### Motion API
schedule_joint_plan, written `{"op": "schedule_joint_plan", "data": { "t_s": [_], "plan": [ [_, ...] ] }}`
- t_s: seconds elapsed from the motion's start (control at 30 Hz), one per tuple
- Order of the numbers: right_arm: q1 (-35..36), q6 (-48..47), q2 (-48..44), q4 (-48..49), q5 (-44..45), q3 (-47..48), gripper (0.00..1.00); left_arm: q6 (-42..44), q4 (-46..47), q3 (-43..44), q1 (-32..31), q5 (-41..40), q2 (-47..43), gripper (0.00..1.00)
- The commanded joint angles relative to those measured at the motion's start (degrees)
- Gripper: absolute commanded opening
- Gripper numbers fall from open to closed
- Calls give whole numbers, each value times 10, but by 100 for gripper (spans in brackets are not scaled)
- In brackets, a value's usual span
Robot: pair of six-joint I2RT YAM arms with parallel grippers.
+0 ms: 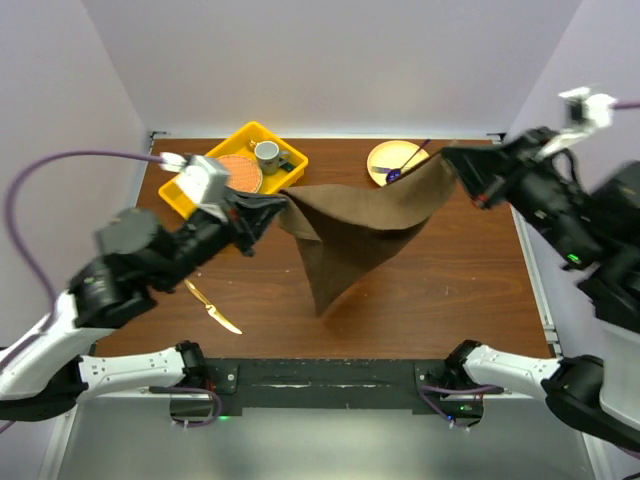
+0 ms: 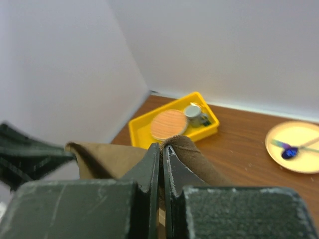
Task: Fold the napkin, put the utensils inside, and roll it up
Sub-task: Flatten the napkin out
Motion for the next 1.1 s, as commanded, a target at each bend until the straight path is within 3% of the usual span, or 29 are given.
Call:
{"op": "schedule_joint_plan", "data": {
  "t_s": [0.0, 0.13, 0.2, 0.3, 0.33, 0.37, 0.43, 0.47, 0.6, 0.73, 0.8, 0.87, 0.93, 0.97, 1.0, 1.03, 1.07],
  "plan": [
    [1, -29, -43, -15, -160, 48, 0, 20, -135, 123, 2, 76, -3, 0],
    [1, 17, -90, 30, -219, 36, 0, 8, -125, 164, 2, 76, -9, 0],
    [1, 42, -118, 43, -200, 13, 0, -1, -117, 166, 2, 64, -12, 0],
    [1, 94, -129, -20, -44, -12, 0, -16, -128, 148, 1, -20, 2, 0],
    [1, 114, -129, -39, 56, -40, 0, -20, -142, 125, 2, -56, 10, 0],
    [1, 127, -124, -58, 98, -60, 0, -25, -150, 111, 3, -140, 20, 0],
    [2, 148, -106, -105, 195, -123, 0, -24, -170, 72, 8, -206, 69, 0],
    [2, 149, -98, -103, 247, -155, 0, -24, -178, 65, 42, -225, 91, 0],
    [1, 144, 0, -55, 357, -275, 0, -9, -134, -2, 182, -119, 207, 0],
    [-31, 130, 107, 35, 369, -385, 0, 12, -61, -31, 266, -84, 356, 0],
    [-69, 107, 161, 103, 290, -406, 0, 27, -46, -18, 295, -68, 455, 0],
    [-97, 94, 248, 139, 299, -413, 0, 23, -79, 55, 328, -57, 526, 0],
    [-127, 69, 314, 162, 289, -376, 0, 13, -75, 117, 340, -108, 606, 0],
    [-134, 58, 388, 159, 286, -351, 8, 11, -110, 169, 351, -104, 640, 0],
    [-141, 55, 420, 97, 286, -316, 19, -9, -165, 235, 351, -121, 701, 1],
    [-145, 53, 452, 69, 332, -254, 25, -2, -196, 298, 344, -150, 712, 7],
    [-146, 46, 474, 61, 356, -245, 43, 15, -179, 300, 334, -183, 709, 15]
  ]
}}
